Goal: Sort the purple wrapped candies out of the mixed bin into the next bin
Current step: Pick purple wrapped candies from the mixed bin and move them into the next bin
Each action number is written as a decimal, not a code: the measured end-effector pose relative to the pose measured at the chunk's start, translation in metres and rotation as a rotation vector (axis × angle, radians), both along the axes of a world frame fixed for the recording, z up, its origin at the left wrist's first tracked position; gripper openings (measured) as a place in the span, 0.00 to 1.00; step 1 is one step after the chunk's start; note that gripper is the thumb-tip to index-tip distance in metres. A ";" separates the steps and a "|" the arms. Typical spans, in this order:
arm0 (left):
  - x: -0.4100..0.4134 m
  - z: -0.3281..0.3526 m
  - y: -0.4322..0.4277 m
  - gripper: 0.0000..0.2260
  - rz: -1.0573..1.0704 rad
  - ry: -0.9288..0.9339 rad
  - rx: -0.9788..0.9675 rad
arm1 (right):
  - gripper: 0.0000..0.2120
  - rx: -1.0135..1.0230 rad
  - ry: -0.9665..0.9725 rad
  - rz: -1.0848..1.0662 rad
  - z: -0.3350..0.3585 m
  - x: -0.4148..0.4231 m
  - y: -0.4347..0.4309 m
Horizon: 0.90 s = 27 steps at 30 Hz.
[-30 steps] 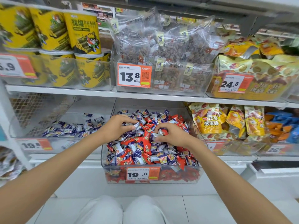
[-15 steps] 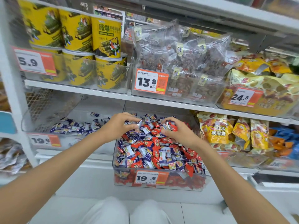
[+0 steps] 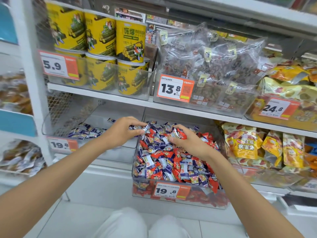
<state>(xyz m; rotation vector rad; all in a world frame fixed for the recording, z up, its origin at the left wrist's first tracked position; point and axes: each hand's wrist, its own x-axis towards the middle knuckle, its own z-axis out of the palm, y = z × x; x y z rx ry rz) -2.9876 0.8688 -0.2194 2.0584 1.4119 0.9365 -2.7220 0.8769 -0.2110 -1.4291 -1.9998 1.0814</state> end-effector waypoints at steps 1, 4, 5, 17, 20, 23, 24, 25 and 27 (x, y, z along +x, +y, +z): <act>-0.011 0.001 0.000 0.12 0.029 -0.010 0.001 | 0.20 0.005 0.018 0.034 0.004 -0.011 0.001; -0.051 -0.005 0.000 0.13 0.128 -0.008 -0.012 | 0.16 0.054 0.044 0.115 0.014 -0.054 0.011; -0.064 -0.009 0.001 0.13 0.156 0.003 -0.029 | 0.14 0.067 0.063 0.146 0.018 -0.072 0.014; -0.167 -0.054 0.068 0.23 0.301 0.214 -0.184 | 0.30 0.084 -0.260 0.287 -0.036 -0.218 0.107; -0.178 -0.064 0.070 0.28 0.252 0.296 -0.265 | 0.34 0.106 -0.387 0.299 -0.051 -0.222 0.118; -0.180 -0.070 0.065 0.24 0.249 0.292 -0.234 | 0.28 0.136 -0.396 0.247 -0.056 -0.221 0.118; -0.179 -0.071 0.063 0.22 0.245 0.261 -0.213 | 0.24 0.141 -0.380 0.258 -0.053 -0.221 0.115; -0.178 -0.071 0.060 0.20 0.243 0.224 -0.200 | 0.20 0.132 -0.363 0.277 -0.052 -0.221 0.113; -0.173 -0.070 0.054 0.17 0.243 0.172 -0.179 | 0.18 0.112 -0.327 0.285 -0.048 -0.221 0.106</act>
